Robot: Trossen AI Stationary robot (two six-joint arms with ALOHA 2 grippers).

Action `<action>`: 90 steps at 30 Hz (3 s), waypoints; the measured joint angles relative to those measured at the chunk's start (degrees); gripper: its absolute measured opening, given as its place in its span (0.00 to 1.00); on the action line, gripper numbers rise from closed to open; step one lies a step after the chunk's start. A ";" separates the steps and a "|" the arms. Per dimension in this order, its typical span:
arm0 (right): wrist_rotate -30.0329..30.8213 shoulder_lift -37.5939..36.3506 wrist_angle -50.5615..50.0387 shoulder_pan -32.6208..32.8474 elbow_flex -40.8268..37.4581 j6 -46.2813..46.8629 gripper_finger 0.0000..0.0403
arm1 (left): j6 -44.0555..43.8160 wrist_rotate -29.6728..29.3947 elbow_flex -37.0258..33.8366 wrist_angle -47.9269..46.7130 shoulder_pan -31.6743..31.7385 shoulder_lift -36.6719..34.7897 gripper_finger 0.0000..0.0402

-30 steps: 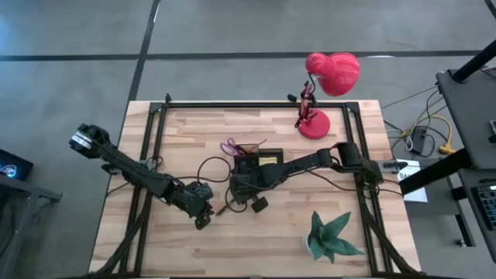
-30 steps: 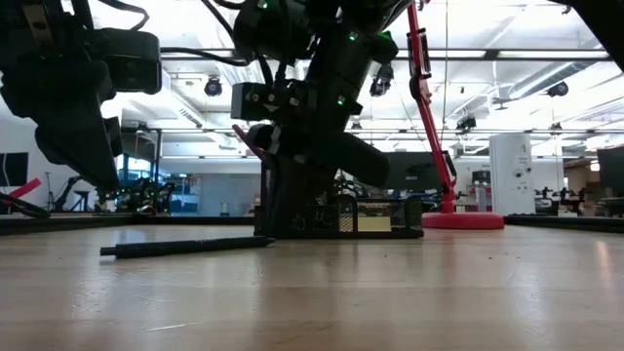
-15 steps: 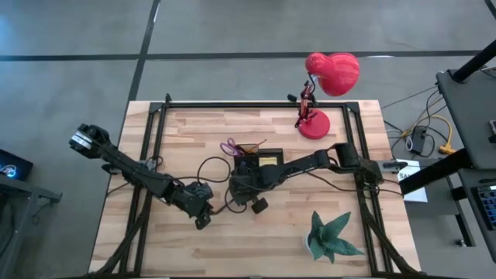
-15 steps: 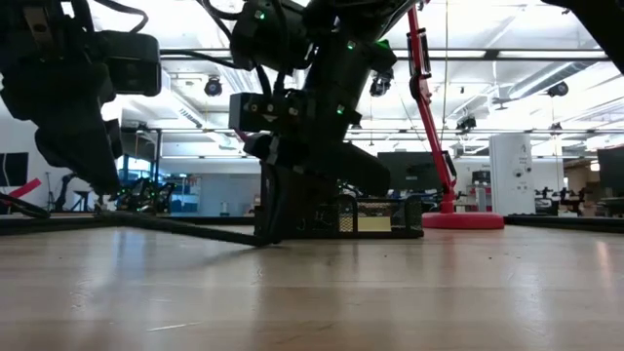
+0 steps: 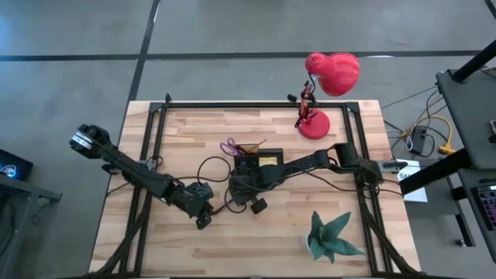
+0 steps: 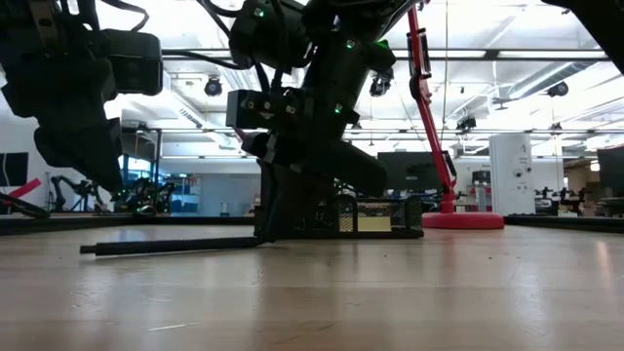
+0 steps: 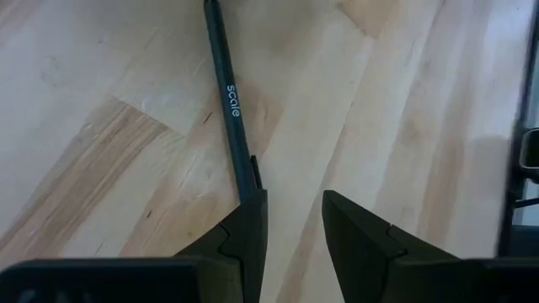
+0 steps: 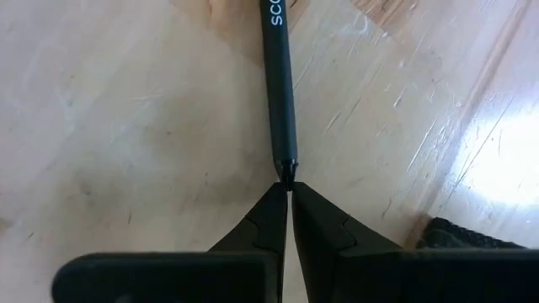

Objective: Pick and place office supplies into organizer
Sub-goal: Put the black pen into the black desk organizer

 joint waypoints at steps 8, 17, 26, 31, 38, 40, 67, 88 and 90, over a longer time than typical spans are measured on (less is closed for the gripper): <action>0.00 0.00 0.15 0.00 -0.01 0.33 0.03 | -0.05 3.63 2.28 4.47 -0.76 11.27 0.25; -0.04 0.00 0.36 0.00 -0.85 0.44 0.03 | -0.73 1.63 4.42 0.77 -0.76 10.92 0.25; -0.05 0.00 0.88 0.00 -1.06 0.46 0.03 | -1.20 -0.21 4.39 -1.79 -0.69 10.29 0.25; -0.05 0.00 1.14 0.00 -1.06 0.46 0.03 | -0.92 -3.21 4.37 -3.82 -0.50 11.00 0.25; -0.03 -0.04 0.25 0.00 -0.98 0.46 0.03 | -0.99 -1.18 4.26 -7.39 0.10 9.01 0.25; -0.04 -0.13 -1.54 0.00 -0.47 0.64 0.03 | -0.98 1.90 4.22 -7.32 0.50 9.08 0.25; -4.49 -0.37 -6.39 -0.11 0.73 3.45 0.03 | 4.61 4.79 10.48 -22.29 6.24 7.77 0.49; -4.05 0.33 -7.87 -0.25 6.99 6.44 0.03 | 6.12 4.79 8.34 -16.66 6.95 7.81 0.43; -4.04 0.48 -7.95 -0.24 6.85 7.19 0.03 | 6.14 4.79 8.26 -16.68 6.95 7.82 0.43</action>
